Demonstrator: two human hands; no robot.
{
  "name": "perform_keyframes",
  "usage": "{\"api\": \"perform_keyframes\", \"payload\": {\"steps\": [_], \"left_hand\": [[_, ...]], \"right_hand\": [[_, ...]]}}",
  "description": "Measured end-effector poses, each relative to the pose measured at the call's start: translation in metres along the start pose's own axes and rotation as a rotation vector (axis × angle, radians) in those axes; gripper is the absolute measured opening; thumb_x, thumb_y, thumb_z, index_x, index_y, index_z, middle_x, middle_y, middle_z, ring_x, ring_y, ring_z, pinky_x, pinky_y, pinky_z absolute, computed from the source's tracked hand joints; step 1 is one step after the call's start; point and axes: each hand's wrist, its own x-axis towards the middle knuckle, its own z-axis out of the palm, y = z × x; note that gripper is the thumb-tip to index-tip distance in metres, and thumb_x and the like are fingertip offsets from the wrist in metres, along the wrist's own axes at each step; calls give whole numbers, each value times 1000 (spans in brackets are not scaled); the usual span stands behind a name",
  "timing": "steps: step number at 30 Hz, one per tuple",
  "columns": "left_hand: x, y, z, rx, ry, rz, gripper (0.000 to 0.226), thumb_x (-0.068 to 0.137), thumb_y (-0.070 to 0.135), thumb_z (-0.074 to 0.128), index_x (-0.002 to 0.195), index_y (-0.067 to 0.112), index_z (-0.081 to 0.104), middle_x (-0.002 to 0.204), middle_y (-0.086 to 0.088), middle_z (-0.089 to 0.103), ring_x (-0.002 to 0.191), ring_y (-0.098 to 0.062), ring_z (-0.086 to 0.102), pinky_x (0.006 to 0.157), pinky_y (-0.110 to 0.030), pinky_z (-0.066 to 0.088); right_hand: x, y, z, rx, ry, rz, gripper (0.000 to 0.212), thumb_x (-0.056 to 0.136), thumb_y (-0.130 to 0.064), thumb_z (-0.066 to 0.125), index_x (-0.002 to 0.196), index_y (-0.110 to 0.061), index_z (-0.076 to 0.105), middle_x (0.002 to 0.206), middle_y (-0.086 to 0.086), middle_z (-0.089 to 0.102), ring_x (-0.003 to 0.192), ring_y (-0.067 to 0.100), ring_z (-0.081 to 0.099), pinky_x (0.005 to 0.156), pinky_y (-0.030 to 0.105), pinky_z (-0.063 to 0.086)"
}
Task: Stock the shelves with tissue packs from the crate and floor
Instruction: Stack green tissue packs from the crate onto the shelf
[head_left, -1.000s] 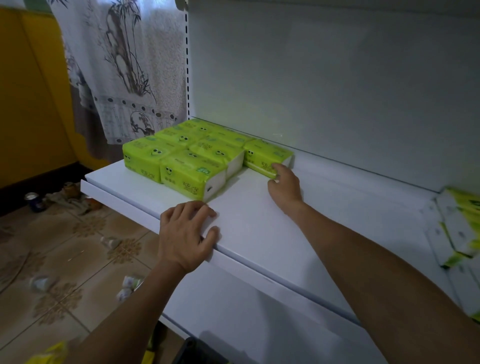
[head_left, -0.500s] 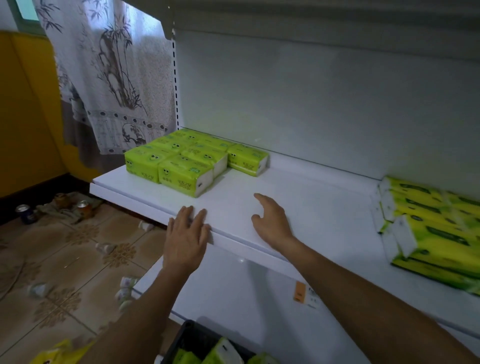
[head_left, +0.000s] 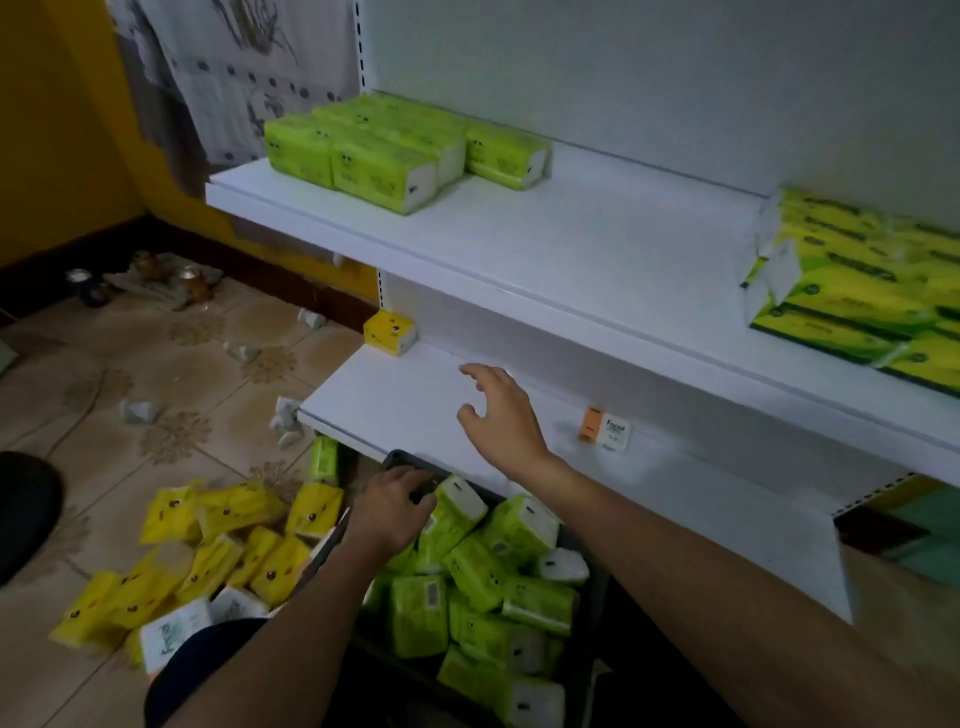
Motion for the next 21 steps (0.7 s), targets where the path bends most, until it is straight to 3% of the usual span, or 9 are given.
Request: {"api": "perform_keyframes", "payload": {"steps": [3, 6, 12, 14, 17, 21], "left_hand": [[-6, -10, 32, -61, -49, -54, 75, 68, 57, 33, 127, 16, 55, 133, -7, 53, 126, -25, 44, 102, -31, 35], [-8, -16, 67, -129, -124, -123, 72, 70, 53, 40, 127, 13, 54, 132, -13, 53, 124, -28, 46, 101, -31, 35], [-2, -17, 131, -162, -305, -206, 70, 73, 56, 47, 130, 14, 51, 134, -11, 49, 125, -27, 45, 101, -31, 36], [4, -17, 149, -136, -355, -222, 53, 86, 37, 56, 134, 16, 46, 139, -9, 44, 129, -25, 39, 103, -30, 33], [15, -18, 166, -118, -374, -205, 49, 90, 29, 56, 136, 17, 43, 141, -8, 42, 131, -24, 36, 102, -30, 32], [28, -21, 177, -150, -385, -186, 44, 89, 26, 57, 132, 20, 49, 136, -9, 48, 125, -25, 45, 99, -31, 37]], "right_hand": [[-21, 51, 34, 56, -46, 204, 47, 90, -12, 50, 137, -14, 42, 139, 7, 43, 128, 23, 42, 106, 36, 37], [-47, 104, 62, 33, -83, 378, 47, 90, -13, 52, 136, -11, 43, 137, 10, 46, 127, 26, 44, 103, 33, 37], [-84, 185, 96, -106, -207, 484, 50, 88, -19, 57, 135, -7, 44, 136, 15, 47, 129, 29, 41, 105, 35, 34], [-84, 202, 99, -148, -224, 508, 52, 87, -19, 58, 135, -6, 43, 136, 15, 46, 129, 30, 39, 104, 38, 35], [-80, 220, 103, -179, -240, 530, 56, 87, -16, 57, 137, -3, 37, 140, 17, 38, 130, 33, 36, 103, 38, 34], [-68, 237, 109, -124, -242, 589, 70, 89, -7, 54, 147, -7, 16, 156, 14, 10, 140, 29, 25, 106, 32, 30]]}}
